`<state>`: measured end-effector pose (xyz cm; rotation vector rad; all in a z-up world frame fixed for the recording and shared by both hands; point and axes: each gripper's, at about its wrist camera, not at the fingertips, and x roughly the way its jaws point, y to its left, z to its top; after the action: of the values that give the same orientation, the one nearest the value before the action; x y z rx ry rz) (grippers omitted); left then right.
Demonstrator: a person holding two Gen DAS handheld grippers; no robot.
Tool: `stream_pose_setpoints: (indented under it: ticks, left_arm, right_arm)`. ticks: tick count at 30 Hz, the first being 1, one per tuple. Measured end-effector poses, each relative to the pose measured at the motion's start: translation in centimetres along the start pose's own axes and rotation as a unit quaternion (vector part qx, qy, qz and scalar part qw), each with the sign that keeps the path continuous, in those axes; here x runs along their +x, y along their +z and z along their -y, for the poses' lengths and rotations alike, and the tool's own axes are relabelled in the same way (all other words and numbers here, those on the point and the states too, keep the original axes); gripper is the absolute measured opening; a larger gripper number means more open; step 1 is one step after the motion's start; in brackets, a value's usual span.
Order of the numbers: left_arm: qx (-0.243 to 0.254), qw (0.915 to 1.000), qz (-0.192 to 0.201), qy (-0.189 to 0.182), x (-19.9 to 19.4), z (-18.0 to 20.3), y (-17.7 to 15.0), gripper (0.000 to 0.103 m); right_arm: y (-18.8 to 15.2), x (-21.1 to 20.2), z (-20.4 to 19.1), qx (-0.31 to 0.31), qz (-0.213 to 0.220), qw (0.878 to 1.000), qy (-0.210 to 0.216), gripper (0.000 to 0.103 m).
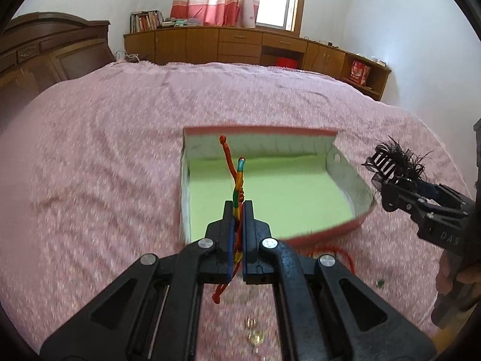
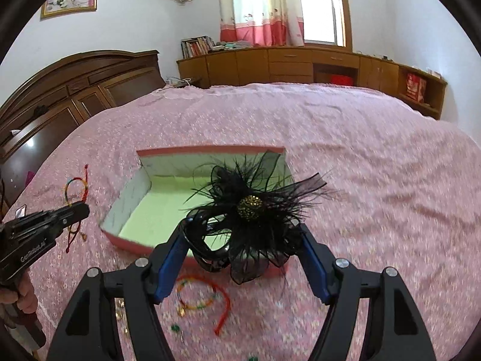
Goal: Organize jewelry
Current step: 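Carry both items into the shoebox and open both tools to release them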
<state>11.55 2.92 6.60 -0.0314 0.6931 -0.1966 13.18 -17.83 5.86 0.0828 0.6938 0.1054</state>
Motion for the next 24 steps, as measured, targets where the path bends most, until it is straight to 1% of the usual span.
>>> stream_pose_setpoints:
  ticks: [4,7,10,18,20,24]
  left_arm:
    - [0.006,1.0000,-0.004,-0.006,1.6,0.1,1.5,0.000]
    - [0.021,0.9997,-0.013,0.003,3.3,0.3,2.3,0.000]
    - [0.020,0.9995,-0.025,0.006,4.8,0.3,3.0,0.000]
    - [0.009,0.9975,-0.071,0.003,9.6,0.3,4.4,0.000]
    - [0.004,0.9967,-0.082,0.000,10.7,0.3,4.6,0.000]
    - [0.009,0.9949,-0.100,0.008,12.9,0.7,4.7,0.000]
  right_arm:
    - [1.7,1.1,-0.2,-0.006,0.001,1.000,0.003,0.073]
    - [2.8,2.2,-0.1,-0.005,-0.002,1.000,0.008,0.073]
    - [3.6,3.7,-0.1,-0.006,-0.013,1.000,0.009,0.073]
    - [5.0,8.6,1.0,0.025,-0.067,0.997,0.021,0.073]
    - [5.2,9.7,1.3,0.028,-0.078,0.996,0.016,0.073]
    - [5.2,11.8,1.2,0.017,-0.098,0.995,0.006,0.073]
